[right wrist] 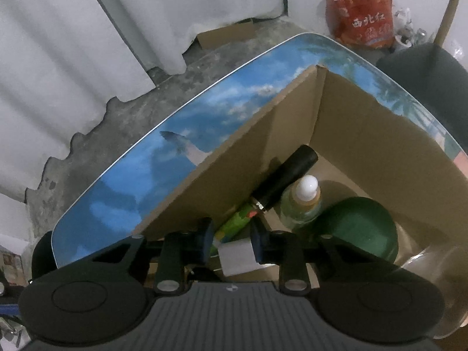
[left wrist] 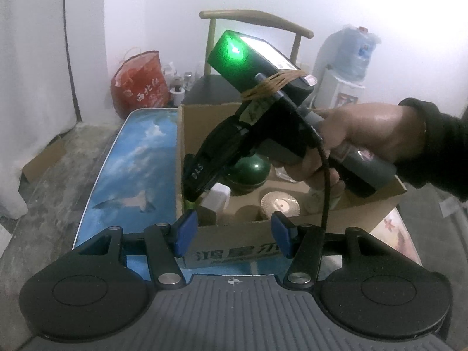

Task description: Organize rigid objects

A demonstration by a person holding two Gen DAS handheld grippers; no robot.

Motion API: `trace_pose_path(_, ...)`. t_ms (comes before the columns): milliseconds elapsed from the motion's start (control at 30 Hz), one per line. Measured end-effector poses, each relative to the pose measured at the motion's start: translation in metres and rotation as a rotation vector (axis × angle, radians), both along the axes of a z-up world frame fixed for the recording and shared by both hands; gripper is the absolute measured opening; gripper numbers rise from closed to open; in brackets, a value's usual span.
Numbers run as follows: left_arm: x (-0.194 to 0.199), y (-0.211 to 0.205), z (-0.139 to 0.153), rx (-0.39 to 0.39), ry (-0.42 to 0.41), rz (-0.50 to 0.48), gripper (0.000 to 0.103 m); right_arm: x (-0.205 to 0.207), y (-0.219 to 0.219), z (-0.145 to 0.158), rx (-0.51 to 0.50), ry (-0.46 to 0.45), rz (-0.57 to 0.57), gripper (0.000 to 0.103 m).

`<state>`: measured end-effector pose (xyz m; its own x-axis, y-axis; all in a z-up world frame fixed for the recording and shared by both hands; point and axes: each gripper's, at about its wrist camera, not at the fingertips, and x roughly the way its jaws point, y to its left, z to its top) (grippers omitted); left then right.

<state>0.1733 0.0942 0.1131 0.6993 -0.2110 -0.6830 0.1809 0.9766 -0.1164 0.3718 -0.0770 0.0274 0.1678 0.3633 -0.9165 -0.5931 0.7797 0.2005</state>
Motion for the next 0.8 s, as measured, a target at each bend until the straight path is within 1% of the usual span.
trace_pose_path(333,-0.001,-0.005,0.0,-0.01,-0.001,-0.011,0.056,-0.013,-0.017,0.001,-0.029,0.01,0.005,0.029)
trace_pose_path(633,-0.002,-0.003,-0.001,-0.011,0.006,-0.013,0.056,-0.028,-0.023,-0.003,-0.058,0.013,0.047,0.029)
trace_pose_path(800,-0.003,-0.004,0.0,-0.014,0.011,-0.013,0.056,-0.028,-0.024,-0.003,-0.065,0.021,0.027,0.029)
